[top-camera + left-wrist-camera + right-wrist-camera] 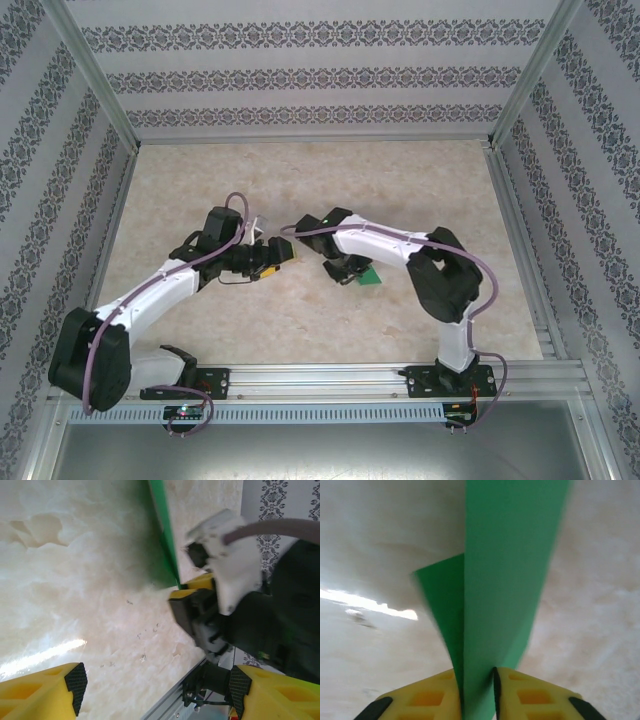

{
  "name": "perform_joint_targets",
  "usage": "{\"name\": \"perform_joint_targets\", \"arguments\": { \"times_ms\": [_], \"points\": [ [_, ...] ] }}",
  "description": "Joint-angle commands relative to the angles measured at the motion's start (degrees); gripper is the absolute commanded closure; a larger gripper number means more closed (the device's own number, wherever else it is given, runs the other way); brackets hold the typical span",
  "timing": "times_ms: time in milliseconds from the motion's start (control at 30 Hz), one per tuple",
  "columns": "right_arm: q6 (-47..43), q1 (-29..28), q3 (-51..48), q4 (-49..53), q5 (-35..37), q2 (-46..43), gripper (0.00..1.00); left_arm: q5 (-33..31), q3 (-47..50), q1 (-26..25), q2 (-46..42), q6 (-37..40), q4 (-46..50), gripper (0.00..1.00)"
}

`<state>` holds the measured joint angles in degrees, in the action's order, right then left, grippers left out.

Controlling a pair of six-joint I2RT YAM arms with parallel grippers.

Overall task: Fold a paper plane with a square sheet of paper (pick it up from the middle)
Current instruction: Turn over the paper at the center of the table.

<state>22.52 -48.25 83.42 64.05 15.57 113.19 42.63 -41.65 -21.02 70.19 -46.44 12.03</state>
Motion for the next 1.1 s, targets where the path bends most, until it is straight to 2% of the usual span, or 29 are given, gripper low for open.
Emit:
{"name": "perform_joint_targets", "arguments": {
  "times_ms": [0,167,267,533,667,800,1067],
  "points": [
    [1.0,-2.3,3.9,-0.7,-4.2,3.8,0.74,-1.6,1.4,0.8,-3.6,1.8,6.4,0.22],
    [0.9,-3.2,4.3,-6.2,-9.6,5.0,0.73,-2.6,2.1,1.0,-8.1,2.0,10.2,0.22],
    [1.0,-2.7,1.8,-11.3,-14.7,3.8,0.66,-2.5,2.3,1.1,-8.4,2.3,10.8,0.22],
    [2.4,1.9,-9.0,-25.7,-28.6,-7.5,0.57,-2.3,2.1,1.1,-6.6,1.6,8.0,0.22],
    [3.3,5.3,-13.8,-29.9,-33.1,-13.7,0.55,-1.4,0.5,0.8,-2.1,1.6,5.3,0.23],
    [3.3,9.2,-18.5,-31.1,-34.1,-18.9,0.54,-1.3,-2.8,-0.5,3.4,2.5,3.3,0.28],
    [1.6,18.8,-28.6,-32.3,-36.9,-25.5,0.53,-1.4,-11.6,-4.8,18.1,5.5,1.2,0.45]
  ]
}}
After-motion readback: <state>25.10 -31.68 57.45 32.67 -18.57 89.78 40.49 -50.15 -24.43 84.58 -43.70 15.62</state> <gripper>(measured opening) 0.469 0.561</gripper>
